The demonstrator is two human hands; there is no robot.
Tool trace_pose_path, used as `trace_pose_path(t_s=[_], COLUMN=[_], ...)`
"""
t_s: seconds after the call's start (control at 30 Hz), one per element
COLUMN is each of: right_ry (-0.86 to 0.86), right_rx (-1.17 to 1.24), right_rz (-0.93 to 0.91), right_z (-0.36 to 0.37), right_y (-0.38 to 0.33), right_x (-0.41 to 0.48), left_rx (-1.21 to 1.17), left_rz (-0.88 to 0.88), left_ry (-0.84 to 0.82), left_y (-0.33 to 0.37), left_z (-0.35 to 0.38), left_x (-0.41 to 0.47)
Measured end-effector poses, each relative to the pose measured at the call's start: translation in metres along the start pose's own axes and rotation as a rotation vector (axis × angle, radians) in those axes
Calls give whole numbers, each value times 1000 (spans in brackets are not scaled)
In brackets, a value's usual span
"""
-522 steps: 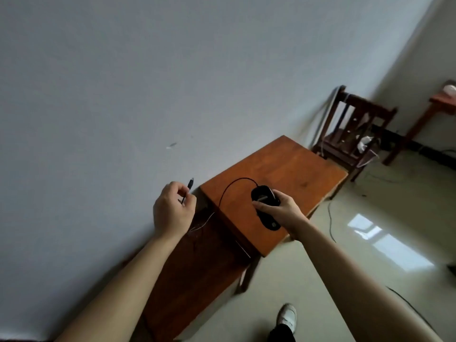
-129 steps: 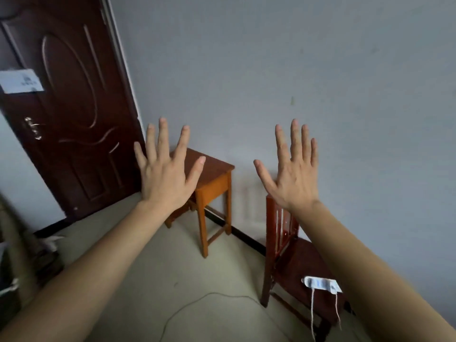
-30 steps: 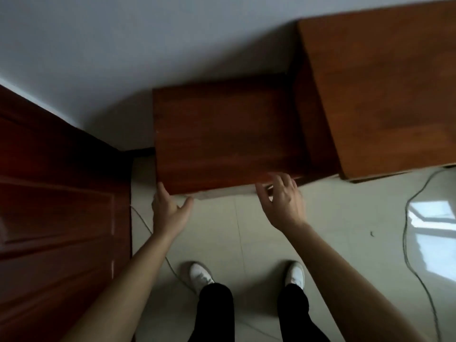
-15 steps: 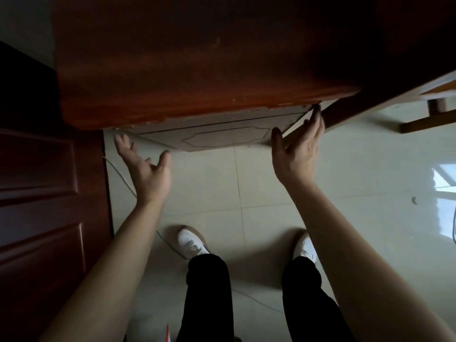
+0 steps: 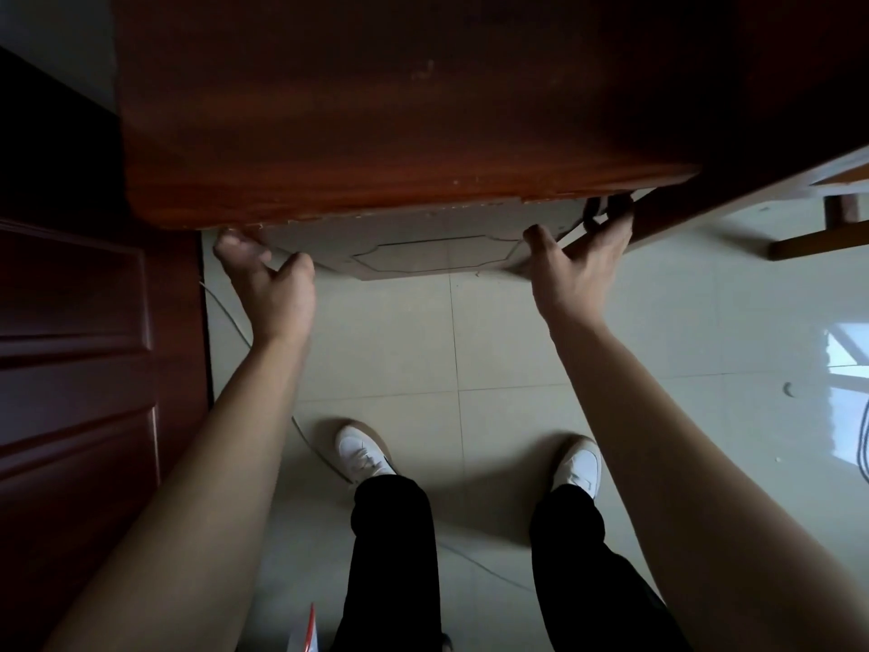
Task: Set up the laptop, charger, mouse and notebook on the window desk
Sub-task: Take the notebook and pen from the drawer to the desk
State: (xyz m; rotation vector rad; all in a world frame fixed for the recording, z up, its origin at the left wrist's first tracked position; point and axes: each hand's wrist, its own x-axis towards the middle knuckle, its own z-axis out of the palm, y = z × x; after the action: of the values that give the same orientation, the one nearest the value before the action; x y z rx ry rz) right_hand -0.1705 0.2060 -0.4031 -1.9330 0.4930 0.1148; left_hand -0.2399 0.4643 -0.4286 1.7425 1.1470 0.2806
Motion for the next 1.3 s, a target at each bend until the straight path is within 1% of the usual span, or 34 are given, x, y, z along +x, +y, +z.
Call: trace_pose_path(t_s=[0.13,0.23,0.4,0.6,0.73,0.77,0.83,0.9,0.97,1.07,1.13,1.2,1.3], right_ry=[-29,-30,-40,-35,-128,-149,-163,-173,-184,-194,-224,-236,-181], right_rx=[-46,-69,-93,-110,-190,-187,-135,-69,-31,33,80,177,411], right_rz=[29,90,150,173,239,266,292,302,325,368,408,458,566], right_z=[-15,-26,-39,-43,-43,-43,-42,-40,-39,-42,-45,-47,-47], right_y=[5,16,30,50,63,64,63,61,55,47,43,38,30], right_x=[-29,-55,-75,-79,-83,-85,-89,-92,-91,-89,-88,-90,-90], left_rx=[145,226,335,288,203,222,222,157,34,-298,-478,-558,-562], left_rz=[-19,-23,-127,-267,-391,-414,-407,-376,-376,-459,-536,-606,-684], left_ry=[10,14,-41,-50,-112,-129,-151,-173,-167,-65,8,76,121], left_y=[-7,-20,-41,-47,-50,-51,-52,-46,-35,-16,-2,9,20], left_z=[-16,-29,-48,-49,-56,-60,-64,-65,-61,-53,-45,-38,-35], left_x=[-16,-43,-74,-96,-91,-91,-92,-96,-101,-113,-122,-123,-120])
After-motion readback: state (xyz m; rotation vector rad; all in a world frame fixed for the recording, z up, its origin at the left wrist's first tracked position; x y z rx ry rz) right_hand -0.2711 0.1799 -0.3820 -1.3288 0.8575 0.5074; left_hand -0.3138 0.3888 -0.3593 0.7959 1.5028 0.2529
